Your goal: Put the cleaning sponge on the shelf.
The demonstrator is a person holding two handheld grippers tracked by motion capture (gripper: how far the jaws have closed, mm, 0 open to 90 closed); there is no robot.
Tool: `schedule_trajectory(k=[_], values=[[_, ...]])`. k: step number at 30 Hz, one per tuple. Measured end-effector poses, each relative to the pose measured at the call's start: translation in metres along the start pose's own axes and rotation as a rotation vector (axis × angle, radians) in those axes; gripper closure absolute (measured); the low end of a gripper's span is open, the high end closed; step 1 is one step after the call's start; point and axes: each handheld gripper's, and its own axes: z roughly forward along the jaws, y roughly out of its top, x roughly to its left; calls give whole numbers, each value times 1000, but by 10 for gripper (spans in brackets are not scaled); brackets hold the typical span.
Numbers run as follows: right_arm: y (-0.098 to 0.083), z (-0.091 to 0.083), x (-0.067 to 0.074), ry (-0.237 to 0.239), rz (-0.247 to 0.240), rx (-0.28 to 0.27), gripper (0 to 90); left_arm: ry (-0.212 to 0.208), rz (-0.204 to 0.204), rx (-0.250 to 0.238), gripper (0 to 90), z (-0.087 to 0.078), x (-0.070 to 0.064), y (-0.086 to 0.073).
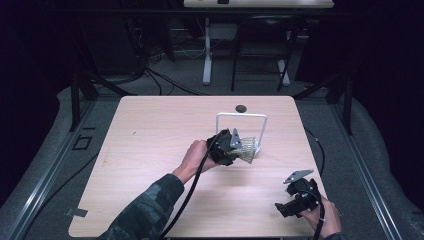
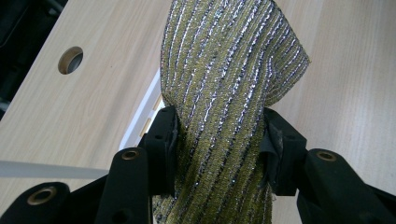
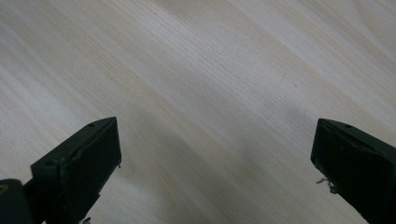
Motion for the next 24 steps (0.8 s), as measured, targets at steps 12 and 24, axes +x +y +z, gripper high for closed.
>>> schedule_trajectory(k=[12, 24], values=[[0, 0, 0, 2, 1, 2, 9, -6, -6, -12, 531, 17, 11, 4], [-1, 1, 0, 1, -4, 3, 9, 7, 19, 23, 524, 33, 18, 5]])
